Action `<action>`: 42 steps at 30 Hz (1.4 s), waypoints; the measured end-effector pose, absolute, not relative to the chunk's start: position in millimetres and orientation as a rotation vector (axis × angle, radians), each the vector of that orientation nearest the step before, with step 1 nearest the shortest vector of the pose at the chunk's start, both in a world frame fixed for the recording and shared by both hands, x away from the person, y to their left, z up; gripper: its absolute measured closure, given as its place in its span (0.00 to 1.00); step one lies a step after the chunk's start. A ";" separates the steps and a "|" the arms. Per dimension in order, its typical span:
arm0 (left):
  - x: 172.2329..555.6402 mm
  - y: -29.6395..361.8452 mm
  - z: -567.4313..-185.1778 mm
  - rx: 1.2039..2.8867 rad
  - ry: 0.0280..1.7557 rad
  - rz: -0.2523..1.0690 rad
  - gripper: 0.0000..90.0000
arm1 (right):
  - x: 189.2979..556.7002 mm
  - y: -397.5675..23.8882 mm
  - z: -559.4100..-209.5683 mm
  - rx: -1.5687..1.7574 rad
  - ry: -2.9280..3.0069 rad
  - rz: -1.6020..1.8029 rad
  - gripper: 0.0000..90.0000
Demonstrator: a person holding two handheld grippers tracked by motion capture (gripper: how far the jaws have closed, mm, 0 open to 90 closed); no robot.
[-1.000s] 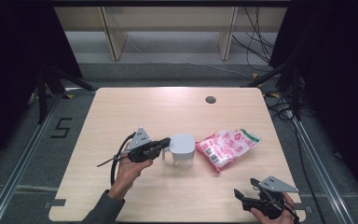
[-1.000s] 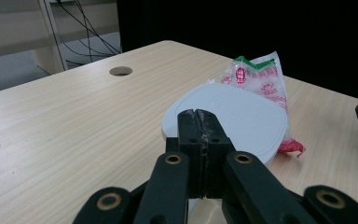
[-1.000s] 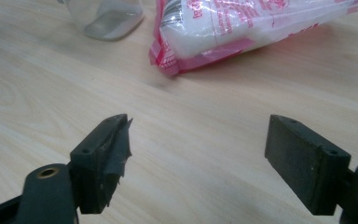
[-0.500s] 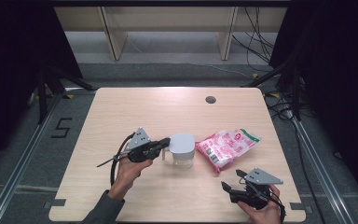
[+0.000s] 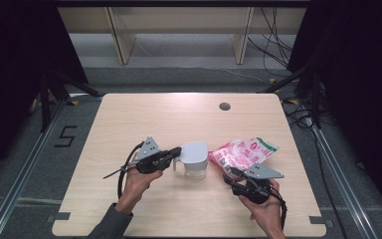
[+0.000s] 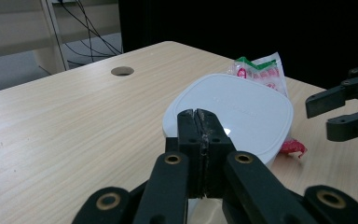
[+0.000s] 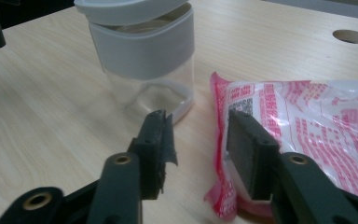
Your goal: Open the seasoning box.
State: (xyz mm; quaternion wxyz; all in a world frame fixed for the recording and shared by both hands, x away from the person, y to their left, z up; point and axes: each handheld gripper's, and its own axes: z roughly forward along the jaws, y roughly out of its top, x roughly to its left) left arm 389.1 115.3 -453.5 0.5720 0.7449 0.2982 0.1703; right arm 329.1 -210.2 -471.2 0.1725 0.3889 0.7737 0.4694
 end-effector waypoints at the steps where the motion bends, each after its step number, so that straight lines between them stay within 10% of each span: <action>1: 389.3 115.3 -453.5 1.748 0.698 0.399 0.98 | 334.0 -210.1 -470.9 1.045 2.196 1.341 0.74; 13: 389.0 115.9 -454.0 1.744 0.700 0.402 0.98 | 353.9 -186.3 -461.3 0.884 2.230 1.333 0.99; 42: 392.0 123.7 -452.3 1.736 0.689 0.357 0.89 | 367.5 -159.7 -442.0 0.793 2.244 1.338 1.00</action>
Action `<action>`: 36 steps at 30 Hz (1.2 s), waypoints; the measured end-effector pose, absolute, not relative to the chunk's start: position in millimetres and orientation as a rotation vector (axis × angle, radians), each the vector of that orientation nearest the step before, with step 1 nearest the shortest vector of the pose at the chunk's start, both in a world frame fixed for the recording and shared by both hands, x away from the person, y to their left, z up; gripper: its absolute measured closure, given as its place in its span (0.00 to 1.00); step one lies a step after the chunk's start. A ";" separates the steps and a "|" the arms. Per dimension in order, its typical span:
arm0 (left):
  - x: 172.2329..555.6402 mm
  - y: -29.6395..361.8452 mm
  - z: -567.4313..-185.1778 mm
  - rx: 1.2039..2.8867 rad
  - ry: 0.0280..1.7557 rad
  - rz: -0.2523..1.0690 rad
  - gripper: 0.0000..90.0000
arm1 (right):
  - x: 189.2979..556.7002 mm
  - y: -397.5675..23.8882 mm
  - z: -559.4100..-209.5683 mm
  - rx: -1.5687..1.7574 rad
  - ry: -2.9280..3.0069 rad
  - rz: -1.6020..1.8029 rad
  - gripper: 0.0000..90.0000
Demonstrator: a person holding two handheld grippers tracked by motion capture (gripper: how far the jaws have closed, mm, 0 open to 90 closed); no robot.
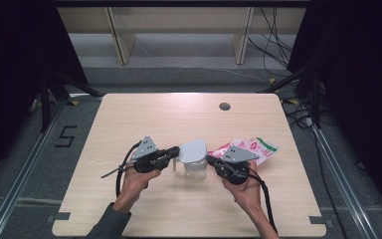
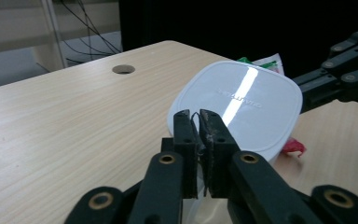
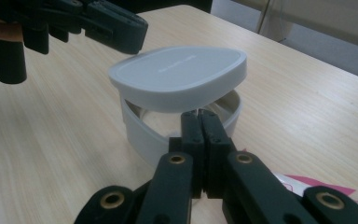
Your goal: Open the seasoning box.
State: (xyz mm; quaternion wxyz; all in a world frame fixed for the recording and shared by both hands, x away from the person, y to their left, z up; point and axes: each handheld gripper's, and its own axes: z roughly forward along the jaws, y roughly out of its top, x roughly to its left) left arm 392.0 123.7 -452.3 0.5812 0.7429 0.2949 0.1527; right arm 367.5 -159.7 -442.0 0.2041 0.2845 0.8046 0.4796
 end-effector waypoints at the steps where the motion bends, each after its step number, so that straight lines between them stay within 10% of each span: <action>1: 392.0 124.8 -451.3 1.745 0.677 0.369 0.84 | 367.3 -158.9 -441.3 0.813 2.244 1.347 1.00; 16: 372.4 157.8 -451.2 1.836 0.677 0.400 0.47 | 371.2 -144.7 -430.7 0.785 2.229 1.404 1.00; 36: 343.8 170.9 -480.9 1.880 0.757 0.396 0.36 | 365.3 -114.4 -418.9 0.692 2.229 1.436 1.00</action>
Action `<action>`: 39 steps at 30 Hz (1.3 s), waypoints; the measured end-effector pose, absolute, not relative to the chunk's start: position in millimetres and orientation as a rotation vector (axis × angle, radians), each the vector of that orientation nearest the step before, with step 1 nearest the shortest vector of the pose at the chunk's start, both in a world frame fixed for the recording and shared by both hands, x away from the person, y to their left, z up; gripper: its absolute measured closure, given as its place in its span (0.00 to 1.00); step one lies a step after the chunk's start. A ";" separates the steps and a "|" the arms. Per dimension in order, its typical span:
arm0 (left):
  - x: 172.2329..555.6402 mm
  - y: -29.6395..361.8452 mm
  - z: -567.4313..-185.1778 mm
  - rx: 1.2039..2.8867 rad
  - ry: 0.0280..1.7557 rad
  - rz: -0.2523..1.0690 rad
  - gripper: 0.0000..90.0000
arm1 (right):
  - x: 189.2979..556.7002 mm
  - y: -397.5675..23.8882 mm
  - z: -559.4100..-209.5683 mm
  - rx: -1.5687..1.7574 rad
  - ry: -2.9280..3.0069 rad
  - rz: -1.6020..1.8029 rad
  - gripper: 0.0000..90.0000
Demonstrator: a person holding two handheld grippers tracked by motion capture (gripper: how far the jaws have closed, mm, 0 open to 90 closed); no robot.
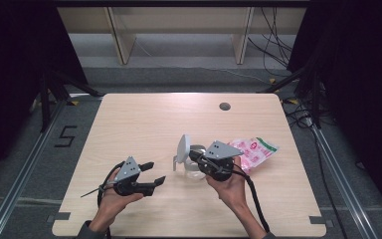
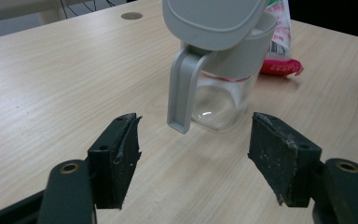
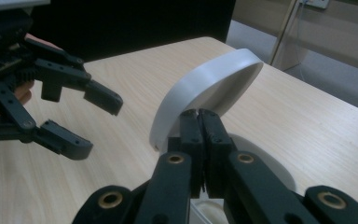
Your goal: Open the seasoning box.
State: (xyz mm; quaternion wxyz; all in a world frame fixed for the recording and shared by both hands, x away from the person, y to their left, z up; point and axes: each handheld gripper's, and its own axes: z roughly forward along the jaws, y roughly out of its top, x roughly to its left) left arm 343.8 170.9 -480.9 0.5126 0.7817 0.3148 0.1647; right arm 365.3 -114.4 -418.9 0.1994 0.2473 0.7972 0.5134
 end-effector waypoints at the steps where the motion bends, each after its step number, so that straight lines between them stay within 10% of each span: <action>1: 343.2 171.8 -481.2 1.878 0.759 0.396 0.36 | 365.2 -112.5 -419.1 0.688 2.225 1.450 1.00; 39: 332.9 163.1 -488.8 1.858 0.785 0.339 0.31 | 351.6 -254.0 -450.5 1.279 1.986 1.332 0.51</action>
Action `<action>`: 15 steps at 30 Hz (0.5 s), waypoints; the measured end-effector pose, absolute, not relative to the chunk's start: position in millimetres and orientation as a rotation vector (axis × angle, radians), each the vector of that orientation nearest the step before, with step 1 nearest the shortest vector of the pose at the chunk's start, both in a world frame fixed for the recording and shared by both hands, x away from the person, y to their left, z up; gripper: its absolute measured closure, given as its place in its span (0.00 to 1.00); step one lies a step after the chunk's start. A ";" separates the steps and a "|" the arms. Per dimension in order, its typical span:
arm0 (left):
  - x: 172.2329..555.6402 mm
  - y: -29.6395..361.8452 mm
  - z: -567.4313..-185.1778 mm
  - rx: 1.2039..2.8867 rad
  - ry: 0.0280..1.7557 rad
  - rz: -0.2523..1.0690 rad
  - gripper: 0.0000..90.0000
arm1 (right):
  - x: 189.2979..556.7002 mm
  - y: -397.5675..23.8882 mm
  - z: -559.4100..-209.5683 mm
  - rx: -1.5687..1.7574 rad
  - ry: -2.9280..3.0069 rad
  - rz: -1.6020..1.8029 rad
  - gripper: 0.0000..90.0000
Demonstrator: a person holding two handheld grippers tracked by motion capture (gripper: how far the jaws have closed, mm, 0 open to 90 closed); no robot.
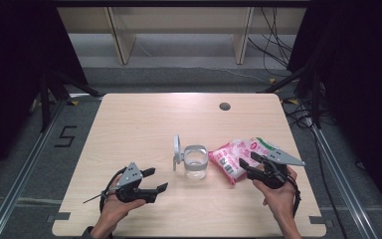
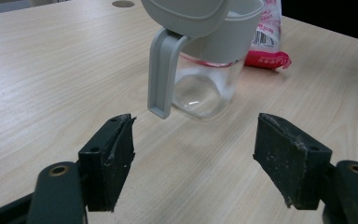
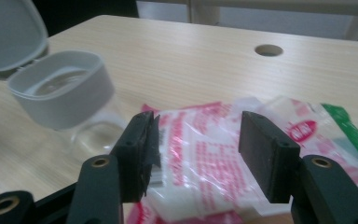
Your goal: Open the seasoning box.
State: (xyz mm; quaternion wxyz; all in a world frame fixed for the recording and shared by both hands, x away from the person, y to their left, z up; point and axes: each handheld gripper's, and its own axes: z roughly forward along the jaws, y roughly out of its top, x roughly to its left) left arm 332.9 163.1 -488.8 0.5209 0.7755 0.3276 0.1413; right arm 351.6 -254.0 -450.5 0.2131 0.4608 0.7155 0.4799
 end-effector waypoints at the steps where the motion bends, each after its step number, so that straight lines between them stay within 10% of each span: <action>1: 333.5 163.2 -488.7 1.860 0.776 0.336 0.31 | 353.7 -259.5 -452.7 1.257 1.993 1.326 0.51; 15: 334.1 161.1 -490.0 1.855 0.803 0.324 0.30 | 352.4 -284.1 -468.4 1.391 1.931 1.260 0.47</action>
